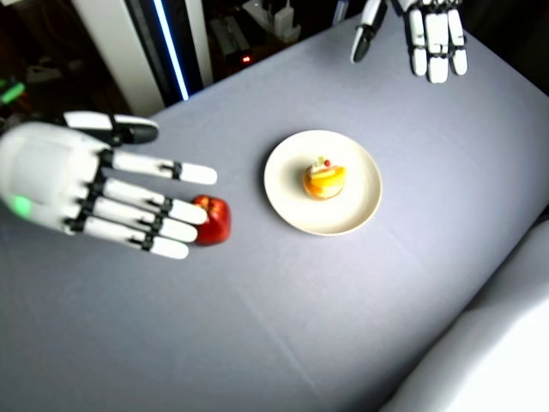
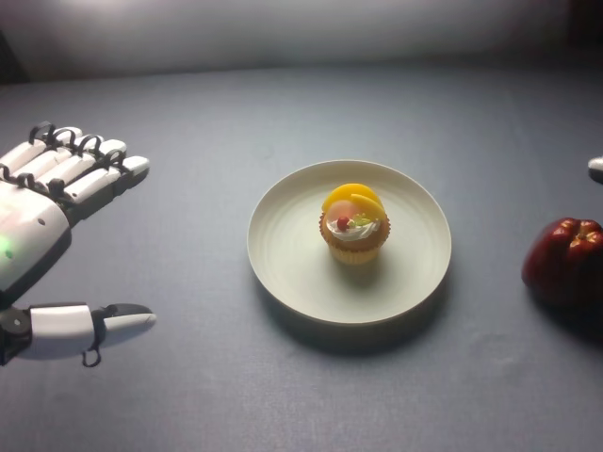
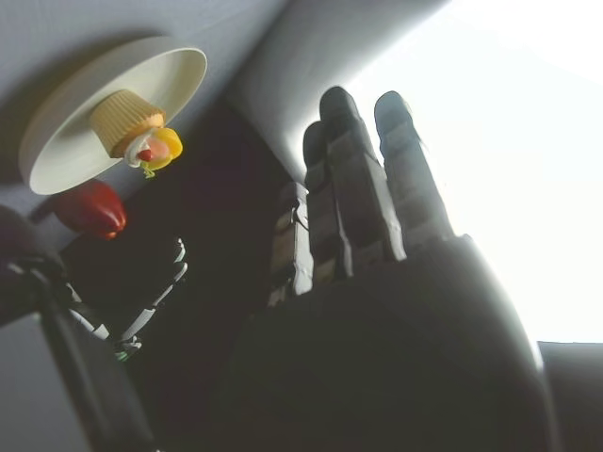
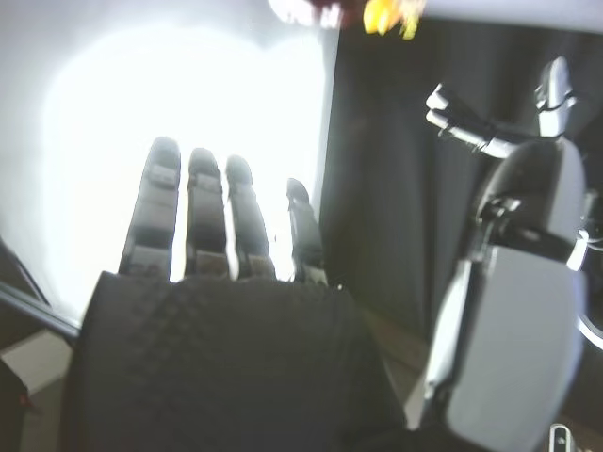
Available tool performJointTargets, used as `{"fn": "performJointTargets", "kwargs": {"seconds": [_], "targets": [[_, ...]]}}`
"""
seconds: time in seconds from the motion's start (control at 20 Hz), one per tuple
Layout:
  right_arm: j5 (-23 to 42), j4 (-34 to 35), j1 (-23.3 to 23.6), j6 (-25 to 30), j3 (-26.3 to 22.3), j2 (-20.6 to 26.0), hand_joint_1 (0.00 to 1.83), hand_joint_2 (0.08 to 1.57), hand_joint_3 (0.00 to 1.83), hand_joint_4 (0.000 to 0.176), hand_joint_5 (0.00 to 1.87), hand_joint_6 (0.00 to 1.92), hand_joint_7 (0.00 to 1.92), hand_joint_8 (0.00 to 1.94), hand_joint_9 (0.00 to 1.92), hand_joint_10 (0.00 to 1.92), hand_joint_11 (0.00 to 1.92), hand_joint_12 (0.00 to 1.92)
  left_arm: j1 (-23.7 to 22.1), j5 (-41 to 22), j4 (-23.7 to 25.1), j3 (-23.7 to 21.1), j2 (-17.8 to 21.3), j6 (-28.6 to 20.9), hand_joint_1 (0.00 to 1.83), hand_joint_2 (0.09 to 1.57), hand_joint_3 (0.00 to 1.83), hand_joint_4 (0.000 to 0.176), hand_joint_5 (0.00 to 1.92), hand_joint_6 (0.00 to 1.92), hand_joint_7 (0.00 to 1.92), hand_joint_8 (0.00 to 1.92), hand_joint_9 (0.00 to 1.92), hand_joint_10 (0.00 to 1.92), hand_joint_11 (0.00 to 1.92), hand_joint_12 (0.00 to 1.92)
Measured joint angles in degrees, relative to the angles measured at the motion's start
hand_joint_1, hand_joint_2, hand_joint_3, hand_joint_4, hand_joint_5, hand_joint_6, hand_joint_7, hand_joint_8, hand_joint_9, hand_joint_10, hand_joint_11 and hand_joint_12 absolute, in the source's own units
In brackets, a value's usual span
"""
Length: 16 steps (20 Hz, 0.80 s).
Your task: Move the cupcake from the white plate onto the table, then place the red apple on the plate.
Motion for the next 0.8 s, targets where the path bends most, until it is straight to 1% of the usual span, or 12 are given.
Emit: {"fn": "performJointTargets", "kwargs": {"seconds": [0.05, 0.15, 0.2, 0.25, 0.3, 0.35, 0.4, 0.5, 0.55, 0.65, 0.7, 0.8], "targets": [[-0.55, 0.20, 0.00, -0.02, 0.00, -0.04, 0.92, 1.10, 0.00, 0.000, 0.32, 0.00, 0.32, 0.00, 0.32, 0.00, 0.14, 0.58, 0.00, 0.42, 0.07, 0.00, -0.13, -0.04, 0.58, 0.92, 0.00, 0.051, 0.25, 0.01, 0.15, 0.01, 0.08, 0.01, 0.01, 0.07], [-0.68, -0.31, 0.42, 0.00, 0.00, -0.07, 0.96, 1.10, 0.00, 0.000, 0.32, 0.00, 0.33, 0.00, 0.33, 0.00, 0.18, 0.51, -0.44, 1.11, 0.09, 0.02, -0.17, -0.02, 0.62, 0.90, 0.00, 0.043, 0.28, 0.00, 0.17, 0.00, 0.11, 0.00, 0.00, 0.18], [-0.63, -0.52, 0.63, 0.00, 0.00, -0.07, 0.97, 1.10, 0.00, 0.000, 0.33, 0.01, 0.33, 0.00, 0.33, 0.00, 0.18, 0.51, -1.11, 1.81, 0.33, 0.33, -0.24, -0.04, 0.60, 0.90, 0.00, 0.057, 0.28, 0.00, 0.18, 0.00, 0.14, 0.00, 0.00, 0.37], [-0.59, -0.66, 0.90, 0.00, 0.00, -0.09, 0.92, 1.10, 0.00, 0.000, 0.32, 0.00, 0.32, 0.00, 0.32, 0.00, 0.17, 0.50, -2.64, 2.40, 1.05, 1.49, -1.01, -0.04, 0.60, 0.93, 0.01, 0.068, 0.25, 0.00, 0.16, 0.00, 0.15, 0.00, 0.00, 0.46], [-0.66, -0.83, 1.25, 0.00, 0.00, -0.09, 0.92, 1.11, 0.00, 0.000, 0.32, 0.00, 0.32, 0.00, 0.31, 0.00, 0.16, 0.50, -4.90, 4.15, 1.53, 2.86, -2.25, -0.09, 0.61, 0.94, 0.00, 0.090, 0.23, 0.00, 0.16, 0.00, 0.16, 0.00, 0.00, 0.53], [-0.59, -0.98, 1.44, 0.00, -0.02, -0.09, 0.92, 1.11, 0.00, 0.000, 0.32, 0.00, 0.32, 0.00, 0.31, 0.00, 0.16, 0.50, -7.30, 6.03, 2.47, 4.63, -3.78, -0.28, 0.60, 0.93, 0.00, 0.098, 0.24, 0.00, 0.17, 0.00, 0.18, 0.00, 0.00, 0.60], [-0.48, -1.18, 1.44, 0.02, -0.02, -0.09, 0.93, 1.11, 0.00, 0.000, 0.33, 0.00, 0.33, 0.01, 0.32, 0.00, 0.17, 0.50, -11.10, 9.31, 4.17, 7.52, -6.56, -1.51, 0.65, 0.93, 0.00, 0.129, 0.21, 0.00, 0.16, 0.00, 0.20, 0.00, 0.01, 0.67], [-0.52, -1.31, 1.44, 0.02, -0.02, -0.13, 0.93, 1.12, 0.01, 0.000, 0.32, 0.00, 0.33, 0.00, 0.31, 0.00, 0.16, 0.50, -16.52, 14.64, 7.63, 11.15, -10.54, -3.15, 0.74, 0.93, 0.00, 0.117, 0.20, 0.00, 0.15, 0.00, 0.22, 0.00, 0.01, 0.69], [-0.55, -1.29, 1.44, 0.00, -0.02, -0.13, 0.93, 1.12, 0.01, 0.010, 0.29, 0.00, 0.31, 0.00, 0.28, 0.00, 0.14, 0.49, -19.56, 17.90, 10.19, 12.87, -12.81, -3.41, 0.83, 0.90, 0.00, 0.136, 0.20, 0.00, 0.14, 0.00, 0.19, 0.00, 0.00, 0.69], [-0.33, -1.22, 1.44, 0.02, 0.00, -0.50, 0.82, 1.17, 0.00, 0.043, 0.15, 0.00, 0.13, 0.00, 0.14, 0.00, 0.11, 0.37, -25.49, 23.04, 14.14, 16.31, -18.56, -3.82, 1.02, 0.81, 0.00, 0.133, 0.28, 0.01, 0.22, 0.00, 0.23, 0.00, 0.00, 0.69], [-0.31, -1.22, 1.44, 0.02, 0.00, -0.61, 0.82, 1.17, 0.00, 0.043, 0.15, 0.00, 0.13, 0.00, 0.14, 0.00, 0.11, 0.37, -25.77, 23.34, 14.34, 16.72, -19.15, -3.82, 1.02, 0.81, 0.00, 0.133, 0.28, 0.01, 0.22, 0.00, 0.23, 0.00, 0.00, 0.69], [-0.50, -1.36, 1.86, 0.02, 0.28, -1.29, 0.78, 1.17, 0.01, 0.049, 0.06, 0.00, 0.02, 0.00, 0.05, 0.00, 0.11, 0.26, -27.47, 27.19, 14.10, 19.71, -22.56, -3.87, 0.98, 0.80, 0.00, 0.108, 0.29, 0.00, 0.23, 0.00, 0.28, 0.01, 0.00, 0.82]]}}
